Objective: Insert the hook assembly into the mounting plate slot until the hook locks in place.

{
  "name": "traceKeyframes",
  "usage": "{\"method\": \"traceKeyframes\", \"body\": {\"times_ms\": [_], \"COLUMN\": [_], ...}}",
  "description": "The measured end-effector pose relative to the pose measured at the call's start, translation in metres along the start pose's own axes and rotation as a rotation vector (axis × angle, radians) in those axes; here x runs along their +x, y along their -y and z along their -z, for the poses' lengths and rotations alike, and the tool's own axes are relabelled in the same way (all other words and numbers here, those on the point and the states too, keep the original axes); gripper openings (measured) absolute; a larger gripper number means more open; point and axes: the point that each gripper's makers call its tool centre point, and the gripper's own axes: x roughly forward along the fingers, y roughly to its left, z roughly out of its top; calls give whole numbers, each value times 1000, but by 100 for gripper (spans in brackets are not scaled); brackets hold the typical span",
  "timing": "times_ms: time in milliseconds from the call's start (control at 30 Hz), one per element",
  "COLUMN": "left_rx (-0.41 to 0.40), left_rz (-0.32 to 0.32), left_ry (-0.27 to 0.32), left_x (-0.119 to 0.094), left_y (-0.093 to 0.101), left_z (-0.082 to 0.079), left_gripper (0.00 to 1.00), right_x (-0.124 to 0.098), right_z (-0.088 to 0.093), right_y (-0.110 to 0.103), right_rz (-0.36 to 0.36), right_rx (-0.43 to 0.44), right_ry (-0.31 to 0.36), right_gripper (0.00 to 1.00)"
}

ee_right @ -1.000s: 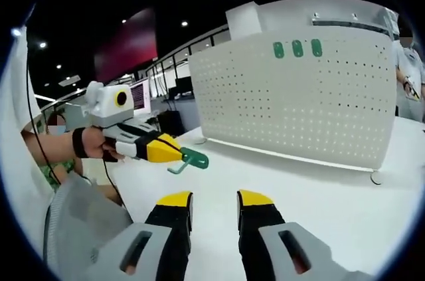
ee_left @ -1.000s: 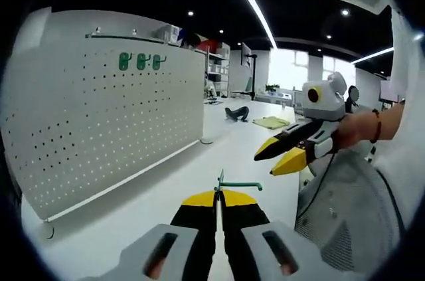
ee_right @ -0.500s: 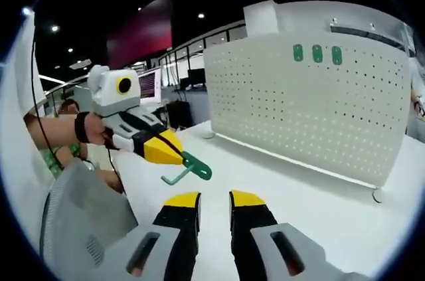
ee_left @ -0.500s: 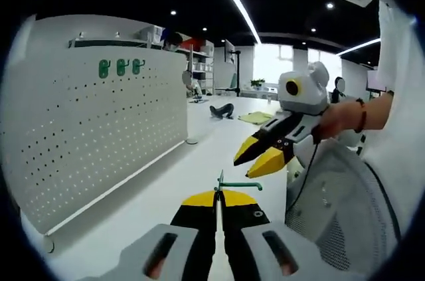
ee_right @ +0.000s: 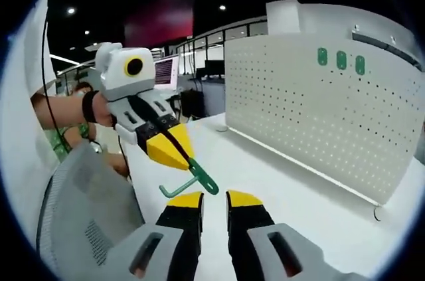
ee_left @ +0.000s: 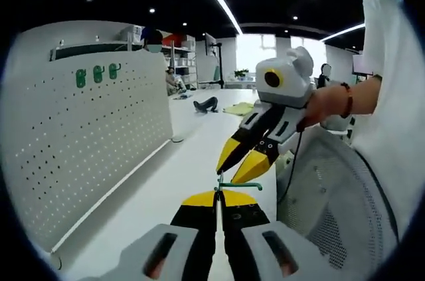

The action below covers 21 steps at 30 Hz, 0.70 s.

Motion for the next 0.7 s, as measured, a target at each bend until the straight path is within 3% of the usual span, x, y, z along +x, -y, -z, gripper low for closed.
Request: {"method": "traceKeyframes", "body": {"times_ms": [200, 333, 700], "left_rx": [21, 63, 107], "left_rz": [30, 70, 133], "left_ry": [-19, -32, -66], "left_x": [1, 2, 4], "left_y": [6, 13, 26], "left_z": [2, 2, 7], "left_gripper": [2, 2, 2], "right_x": [1, 3, 1], "right_z": [-1, 8, 17], "right_y": [-10, -16, -24], "right_rz": [-56, -90, -131], "right_rx": [-23, -62, -107], "right_ry": [2, -51, -89], "right_gripper": [10, 8, 5]}}
